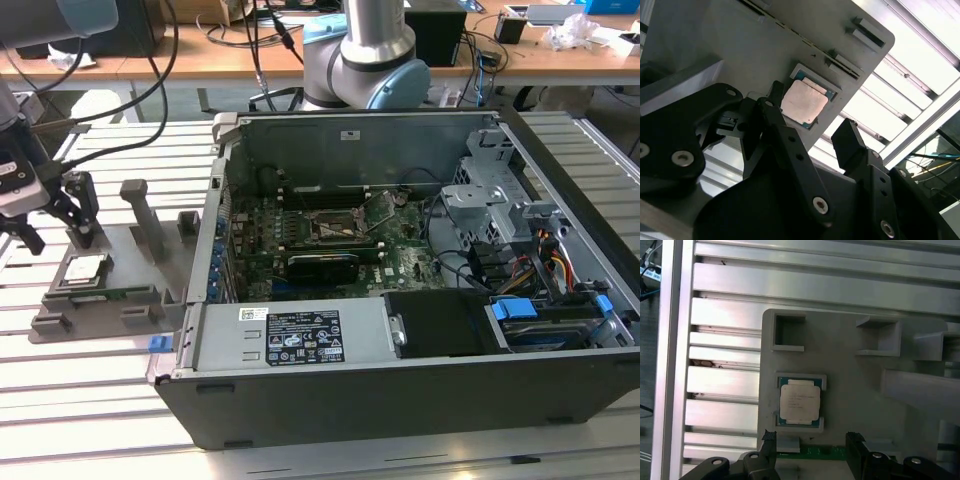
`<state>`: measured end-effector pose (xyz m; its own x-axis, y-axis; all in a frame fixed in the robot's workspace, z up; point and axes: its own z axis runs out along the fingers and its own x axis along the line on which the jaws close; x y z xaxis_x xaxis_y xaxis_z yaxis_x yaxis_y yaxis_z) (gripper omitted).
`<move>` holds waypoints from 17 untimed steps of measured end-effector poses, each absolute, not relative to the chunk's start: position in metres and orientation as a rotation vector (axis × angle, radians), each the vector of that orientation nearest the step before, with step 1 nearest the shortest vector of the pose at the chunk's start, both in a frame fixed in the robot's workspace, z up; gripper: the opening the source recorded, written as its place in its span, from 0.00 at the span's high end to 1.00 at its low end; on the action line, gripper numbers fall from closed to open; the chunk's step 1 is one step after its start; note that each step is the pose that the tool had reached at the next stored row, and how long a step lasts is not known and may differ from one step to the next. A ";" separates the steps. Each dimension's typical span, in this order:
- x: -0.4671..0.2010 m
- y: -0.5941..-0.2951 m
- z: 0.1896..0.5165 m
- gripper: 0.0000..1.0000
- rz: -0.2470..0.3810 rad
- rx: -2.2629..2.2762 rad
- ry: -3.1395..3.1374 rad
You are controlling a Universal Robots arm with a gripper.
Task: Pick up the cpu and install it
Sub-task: 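Pick up the cpu and move it towards the insertion slot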
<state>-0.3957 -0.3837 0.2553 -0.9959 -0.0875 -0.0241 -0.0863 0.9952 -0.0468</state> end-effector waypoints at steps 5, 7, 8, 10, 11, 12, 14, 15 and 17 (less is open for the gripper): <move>-0.396 -0.384 0.252 0.34 -0.071 -0.136 3.112; -0.396 -0.384 0.251 0.34 -0.071 -0.136 3.112; -0.396 -0.384 0.250 0.34 -0.071 -0.136 3.112; -0.396 -0.384 0.249 0.34 -0.071 -0.136 3.112; -0.396 -0.384 0.249 0.34 -0.071 -0.136 3.112; -0.396 -0.384 0.247 0.34 -0.071 -0.136 3.112; -0.396 -0.384 0.245 0.34 -0.071 -0.136 3.112; -0.396 -0.384 0.245 0.34 -0.071 -0.136 3.112; -0.396 -0.384 0.244 0.34 -0.071 -0.136 3.112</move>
